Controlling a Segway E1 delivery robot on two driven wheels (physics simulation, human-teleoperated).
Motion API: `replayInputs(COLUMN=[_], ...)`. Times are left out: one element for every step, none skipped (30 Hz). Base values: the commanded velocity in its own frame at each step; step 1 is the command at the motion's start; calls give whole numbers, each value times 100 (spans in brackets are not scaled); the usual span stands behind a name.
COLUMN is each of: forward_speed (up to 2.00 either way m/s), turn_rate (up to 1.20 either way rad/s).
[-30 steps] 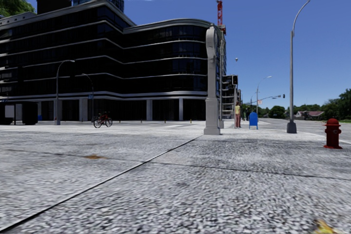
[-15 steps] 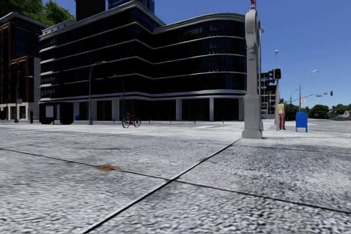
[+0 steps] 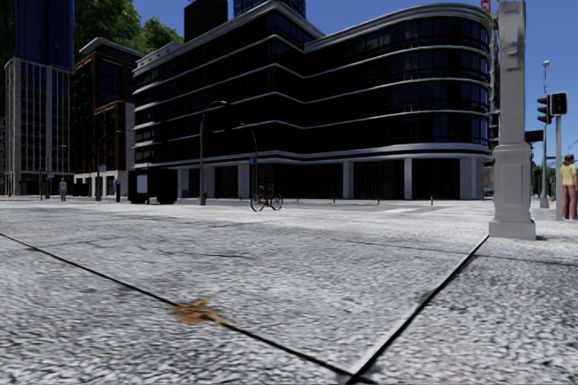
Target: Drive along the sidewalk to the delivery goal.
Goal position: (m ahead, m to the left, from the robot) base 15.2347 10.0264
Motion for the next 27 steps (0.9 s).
replayInputs(forward_speed=[200, 200, 200, 200, 200, 200, 200, 200, 200, 200, 200, 200, 200, 200, 200, 200, 200, 200, 200, 200, 200, 200, 200, 200, 200, 200, 200], turn_rate=[45, 45, 45, 45, 45, 45, 45, 45, 45, 45, 45, 45, 45, 45, 45, 45, 45, 45, 45, 45, 45, 45, 45, 45, 45, 45, 45])
